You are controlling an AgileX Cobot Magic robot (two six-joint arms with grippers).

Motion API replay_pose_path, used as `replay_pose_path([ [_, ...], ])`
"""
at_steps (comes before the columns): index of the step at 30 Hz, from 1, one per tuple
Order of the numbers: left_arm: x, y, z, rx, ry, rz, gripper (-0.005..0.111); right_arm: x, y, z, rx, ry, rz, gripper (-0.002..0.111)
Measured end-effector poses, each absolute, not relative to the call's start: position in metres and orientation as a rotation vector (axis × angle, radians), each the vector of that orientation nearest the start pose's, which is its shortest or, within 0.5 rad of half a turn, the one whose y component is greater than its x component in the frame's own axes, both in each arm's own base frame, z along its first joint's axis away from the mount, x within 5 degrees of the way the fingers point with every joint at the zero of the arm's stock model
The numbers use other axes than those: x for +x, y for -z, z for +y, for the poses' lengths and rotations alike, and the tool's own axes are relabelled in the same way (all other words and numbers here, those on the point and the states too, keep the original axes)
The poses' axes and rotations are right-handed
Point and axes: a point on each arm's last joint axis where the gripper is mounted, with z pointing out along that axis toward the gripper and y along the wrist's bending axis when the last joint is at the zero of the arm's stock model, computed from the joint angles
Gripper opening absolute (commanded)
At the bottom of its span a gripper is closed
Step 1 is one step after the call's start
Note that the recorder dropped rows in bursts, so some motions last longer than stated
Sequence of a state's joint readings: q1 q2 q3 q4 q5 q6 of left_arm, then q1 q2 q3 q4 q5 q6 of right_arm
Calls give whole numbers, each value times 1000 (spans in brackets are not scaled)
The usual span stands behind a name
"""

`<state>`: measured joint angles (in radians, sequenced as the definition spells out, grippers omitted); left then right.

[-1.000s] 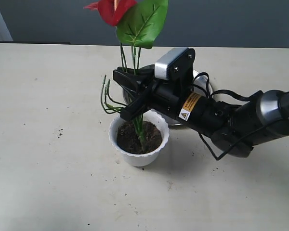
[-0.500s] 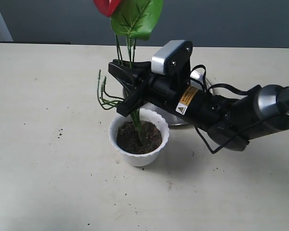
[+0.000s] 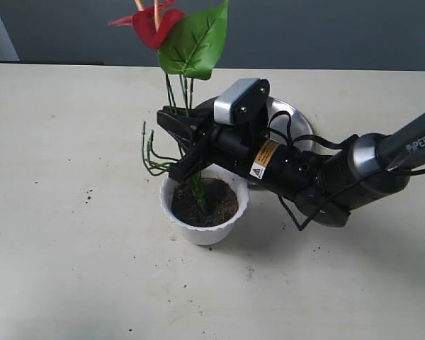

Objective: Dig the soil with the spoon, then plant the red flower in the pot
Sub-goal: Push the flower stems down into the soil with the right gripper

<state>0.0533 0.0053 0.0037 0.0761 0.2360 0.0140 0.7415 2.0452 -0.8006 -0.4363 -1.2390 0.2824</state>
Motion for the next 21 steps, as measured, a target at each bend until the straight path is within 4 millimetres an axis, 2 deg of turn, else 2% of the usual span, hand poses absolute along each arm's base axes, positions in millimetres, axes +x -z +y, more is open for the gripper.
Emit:
replay_pose_path([
  [21, 56, -190, 5, 17, -120, 1729, 0, 238, -127, 262, -751, -1004, 1452, -1],
])
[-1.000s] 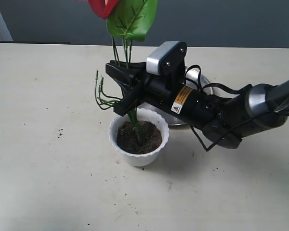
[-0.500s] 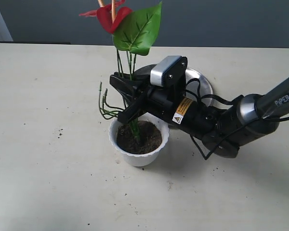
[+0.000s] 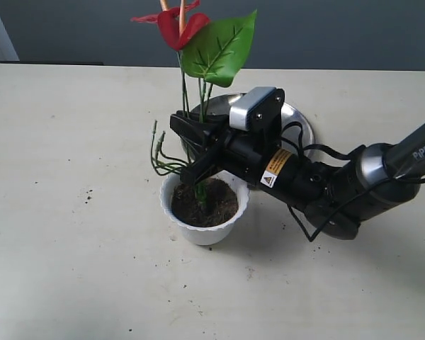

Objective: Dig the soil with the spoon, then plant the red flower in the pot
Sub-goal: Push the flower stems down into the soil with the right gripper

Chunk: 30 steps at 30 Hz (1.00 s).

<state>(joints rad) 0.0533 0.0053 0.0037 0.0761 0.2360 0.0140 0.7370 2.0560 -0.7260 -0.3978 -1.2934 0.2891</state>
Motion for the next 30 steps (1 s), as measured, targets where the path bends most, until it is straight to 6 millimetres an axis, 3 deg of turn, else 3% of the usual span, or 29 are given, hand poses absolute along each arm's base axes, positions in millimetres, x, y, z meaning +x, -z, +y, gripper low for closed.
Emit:
replay_pose_path([
  [22, 56, -190, 5, 17, -120, 1729, 0, 235, -127, 262, -782, -1020, 1446, -1],
  [30, 56, -190, 5, 17, -120, 1729, 0, 236, -127, 261, -717, -1060, 1485, -1],
])
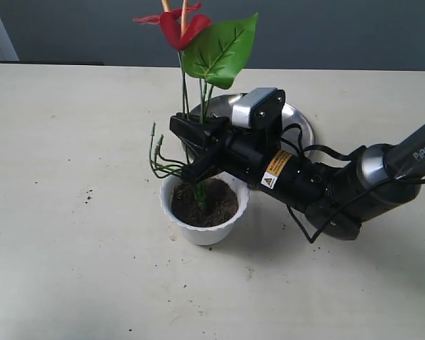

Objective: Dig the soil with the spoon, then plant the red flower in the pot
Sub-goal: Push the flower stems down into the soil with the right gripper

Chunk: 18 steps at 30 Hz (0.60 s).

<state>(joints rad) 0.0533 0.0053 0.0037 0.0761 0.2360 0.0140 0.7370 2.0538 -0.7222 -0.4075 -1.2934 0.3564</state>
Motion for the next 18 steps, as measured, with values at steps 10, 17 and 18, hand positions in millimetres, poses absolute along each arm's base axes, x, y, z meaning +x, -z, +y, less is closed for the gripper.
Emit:
replay_pose_path([
  [10, 56, -190, 5, 17, -120, 1729, 0, 237, -127, 261, -697, -1072, 1498, 20],
  [17, 56, -190, 5, 17, -120, 1729, 0, 229, -105, 259, -768, -1056, 1608, 52],
  [18, 56, -190, 5, 17, -120, 1729, 0, 229, -105, 259, -771, -1057, 1607, 52],
])
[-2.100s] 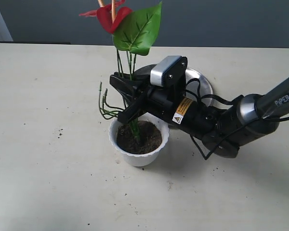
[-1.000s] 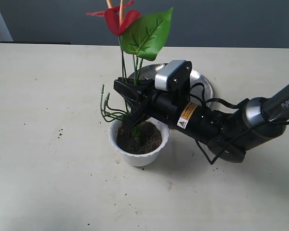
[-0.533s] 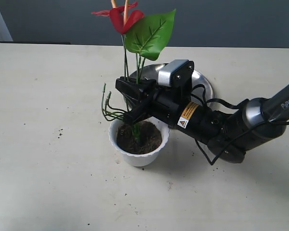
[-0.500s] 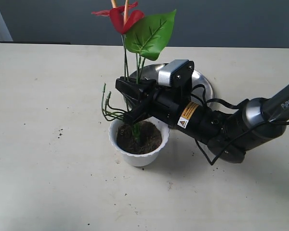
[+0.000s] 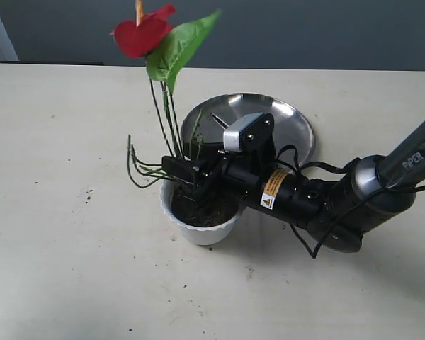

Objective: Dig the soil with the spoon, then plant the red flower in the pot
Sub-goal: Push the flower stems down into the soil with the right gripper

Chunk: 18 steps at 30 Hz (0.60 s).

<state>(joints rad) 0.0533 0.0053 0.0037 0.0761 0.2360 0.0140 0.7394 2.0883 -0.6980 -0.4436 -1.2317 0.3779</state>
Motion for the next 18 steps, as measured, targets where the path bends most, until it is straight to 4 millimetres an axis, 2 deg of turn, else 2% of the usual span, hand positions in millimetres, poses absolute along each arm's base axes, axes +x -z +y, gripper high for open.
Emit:
replay_pose_path([
  [9, 56, -190, 5, 17, -120, 1729, 0, 229, -104, 257, -761, -1051, 1615, 52],
  [18, 56, -190, 5, 17, -120, 1729, 0, 224, -118, 251, -786, -1018, 1631, 52],
])
